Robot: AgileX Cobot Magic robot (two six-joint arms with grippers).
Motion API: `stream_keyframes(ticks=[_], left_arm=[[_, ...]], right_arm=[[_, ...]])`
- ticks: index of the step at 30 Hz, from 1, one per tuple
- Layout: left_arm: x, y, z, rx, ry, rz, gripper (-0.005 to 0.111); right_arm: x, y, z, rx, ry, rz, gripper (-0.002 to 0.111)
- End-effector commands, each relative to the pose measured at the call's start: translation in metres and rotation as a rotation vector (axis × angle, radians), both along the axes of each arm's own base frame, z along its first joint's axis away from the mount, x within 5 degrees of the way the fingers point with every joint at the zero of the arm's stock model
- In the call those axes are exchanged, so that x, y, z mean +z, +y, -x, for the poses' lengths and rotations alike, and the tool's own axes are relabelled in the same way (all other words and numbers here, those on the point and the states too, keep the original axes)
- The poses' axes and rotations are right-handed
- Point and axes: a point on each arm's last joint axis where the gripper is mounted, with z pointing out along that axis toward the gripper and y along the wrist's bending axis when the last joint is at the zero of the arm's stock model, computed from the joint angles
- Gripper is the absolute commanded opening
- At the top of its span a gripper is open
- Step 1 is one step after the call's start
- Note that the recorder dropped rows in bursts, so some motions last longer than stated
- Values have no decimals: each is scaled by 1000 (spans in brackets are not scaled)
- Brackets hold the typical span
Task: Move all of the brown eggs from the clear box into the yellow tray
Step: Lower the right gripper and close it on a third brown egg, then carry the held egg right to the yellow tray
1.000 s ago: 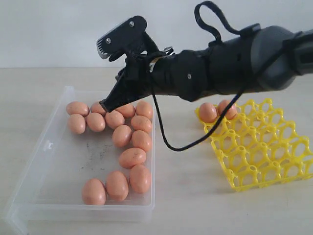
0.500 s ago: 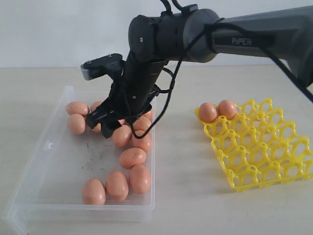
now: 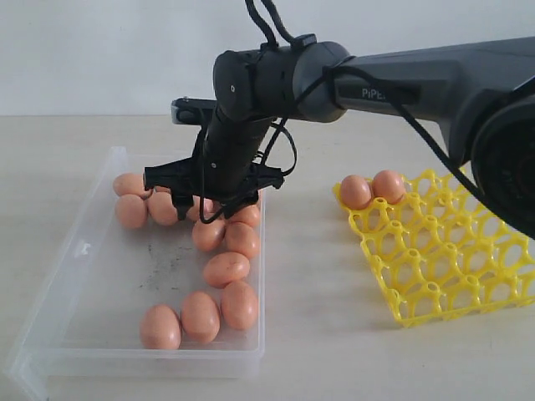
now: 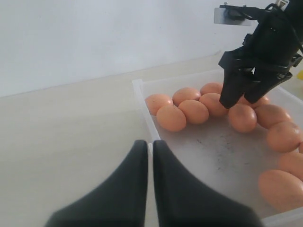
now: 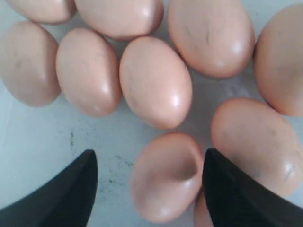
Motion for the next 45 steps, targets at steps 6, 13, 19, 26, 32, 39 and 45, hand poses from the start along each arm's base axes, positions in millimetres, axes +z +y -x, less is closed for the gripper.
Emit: stream_keyframes(ticks=[6, 13, 19, 26, 32, 39, 45], left_arm=[[-1, 0, 0, -5, -2, -2, 4], [-1, 0, 0, -5, -2, -2, 4], [-1, 0, 0, -5, -2, -2, 4], [-1, 0, 0, -5, -2, -2, 4], [-1, 0, 0, -5, -2, -2, 4], [-1, 0, 0, -5, -2, -2, 4], [-1, 0, 0, -5, -2, -2, 4]], right_arm=[[-25, -2, -8, -79, 53, -1, 47], [-28, -1, -8, -74, 59, 2, 58], [-29, -3, -7, 0, 31, 38, 52], [-29, -3, -7, 42, 22, 49, 11], [-28, 7, -11, 259, -199, 48, 0], [-33, 36, 5, 271, -729, -174, 0], [-35, 31, 30, 227, -1060, -327, 0]])
